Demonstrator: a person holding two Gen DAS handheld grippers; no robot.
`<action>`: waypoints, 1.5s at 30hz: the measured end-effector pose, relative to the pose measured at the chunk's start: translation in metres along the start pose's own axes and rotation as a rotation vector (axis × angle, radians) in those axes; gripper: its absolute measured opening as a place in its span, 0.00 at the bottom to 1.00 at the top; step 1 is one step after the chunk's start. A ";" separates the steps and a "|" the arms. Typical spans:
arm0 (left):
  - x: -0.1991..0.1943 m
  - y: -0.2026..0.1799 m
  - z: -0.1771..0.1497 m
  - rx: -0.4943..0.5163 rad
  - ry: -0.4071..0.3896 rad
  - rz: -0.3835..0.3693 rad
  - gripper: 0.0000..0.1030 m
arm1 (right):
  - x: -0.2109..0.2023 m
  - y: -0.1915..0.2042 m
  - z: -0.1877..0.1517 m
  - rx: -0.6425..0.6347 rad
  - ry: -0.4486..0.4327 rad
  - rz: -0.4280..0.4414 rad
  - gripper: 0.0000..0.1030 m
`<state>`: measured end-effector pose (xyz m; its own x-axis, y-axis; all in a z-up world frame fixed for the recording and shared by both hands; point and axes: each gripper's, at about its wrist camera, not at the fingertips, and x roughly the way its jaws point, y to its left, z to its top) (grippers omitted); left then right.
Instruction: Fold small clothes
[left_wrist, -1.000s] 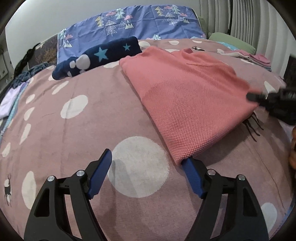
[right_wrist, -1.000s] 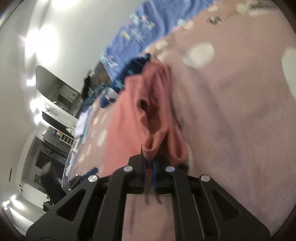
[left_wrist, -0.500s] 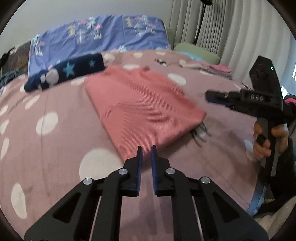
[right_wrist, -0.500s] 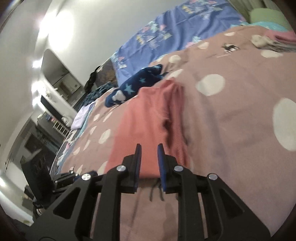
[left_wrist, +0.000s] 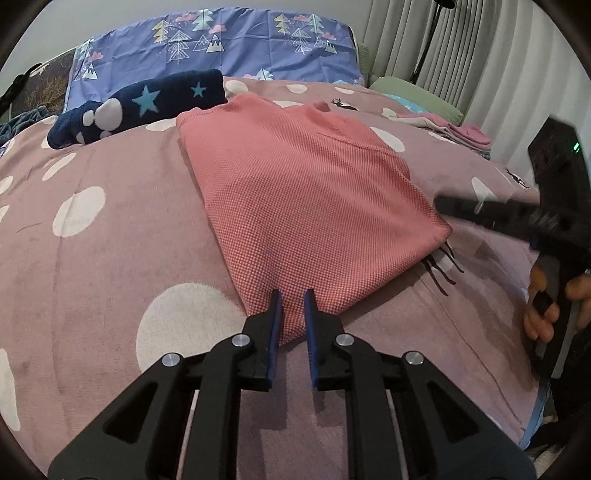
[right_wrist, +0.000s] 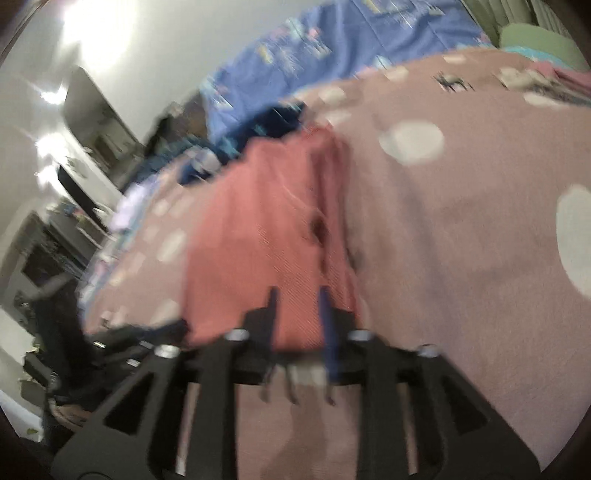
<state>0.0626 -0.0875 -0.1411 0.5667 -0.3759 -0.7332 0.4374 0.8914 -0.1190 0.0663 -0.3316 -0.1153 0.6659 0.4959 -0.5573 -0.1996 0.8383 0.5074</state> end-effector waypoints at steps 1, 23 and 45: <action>0.001 0.000 0.000 0.003 0.001 0.001 0.14 | -0.004 0.003 0.007 -0.013 -0.021 0.018 0.36; -0.002 -0.002 -0.004 0.010 -0.013 0.013 0.15 | 0.110 -0.026 0.125 -0.029 0.041 -0.183 0.03; -0.001 0.005 -0.003 -0.026 -0.008 -0.053 0.20 | 0.123 -0.067 0.184 0.136 -0.022 0.062 0.01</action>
<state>0.0619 -0.0815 -0.1431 0.5490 -0.4251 -0.7197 0.4487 0.8763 -0.1753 0.2942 -0.3686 -0.0971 0.6714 0.5394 -0.5082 -0.1426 0.7670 0.6256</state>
